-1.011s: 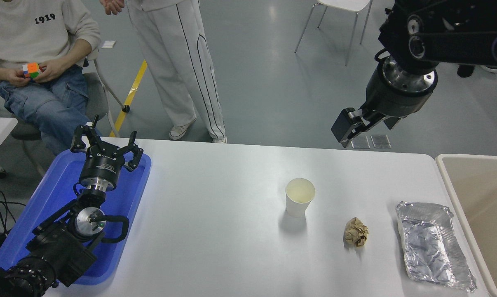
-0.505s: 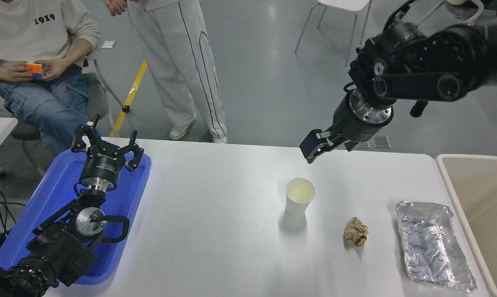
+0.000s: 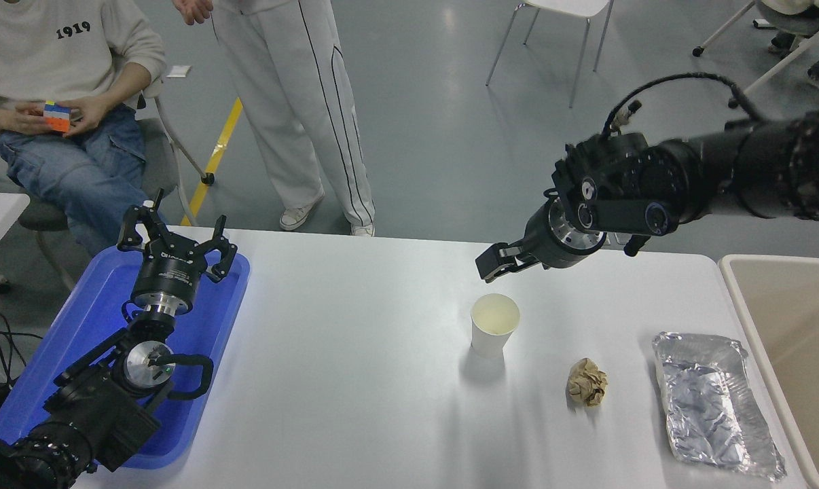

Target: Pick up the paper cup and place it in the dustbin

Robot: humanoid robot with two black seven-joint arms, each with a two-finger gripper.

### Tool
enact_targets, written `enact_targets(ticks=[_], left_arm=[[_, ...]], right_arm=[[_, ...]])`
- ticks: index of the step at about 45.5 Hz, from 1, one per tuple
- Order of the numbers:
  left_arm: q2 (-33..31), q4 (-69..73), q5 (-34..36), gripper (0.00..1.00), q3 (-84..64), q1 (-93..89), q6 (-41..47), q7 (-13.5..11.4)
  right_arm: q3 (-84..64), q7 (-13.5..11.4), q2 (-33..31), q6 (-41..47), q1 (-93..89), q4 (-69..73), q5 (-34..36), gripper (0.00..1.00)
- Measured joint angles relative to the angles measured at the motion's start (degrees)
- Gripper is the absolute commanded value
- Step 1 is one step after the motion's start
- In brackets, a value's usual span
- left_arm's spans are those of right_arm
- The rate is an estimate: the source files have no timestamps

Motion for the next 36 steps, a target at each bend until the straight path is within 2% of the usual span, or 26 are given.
enact_targets(ticks=[21,28,32,36], left_arm=[[0.0,0.0,0.0,1.00,0.0,0.0,0.0,0.0],[0.0,0.0,0.0,1.00,0.0,0.0,0.0,0.0],[0.0,0.0,0.0,1.00,0.0,0.0,0.0,0.0],[0.0,0.0,0.0,1.00,0.0,0.0,0.0,0.0]], right_arm=[[0.5,0.0,1.6,-7.8,-12.3,-6.8,0.7,0.96],[0.7,0.0,1.9,-8.8,-15.6,-9.5,0.8,0.84],[0.8,0.0,2.0,-9.1,-16.9,-10.8,0.9,0.73],[0.9,-0.1,2.0,-9.3,-18.2,-11.8,1.0,0.56]])
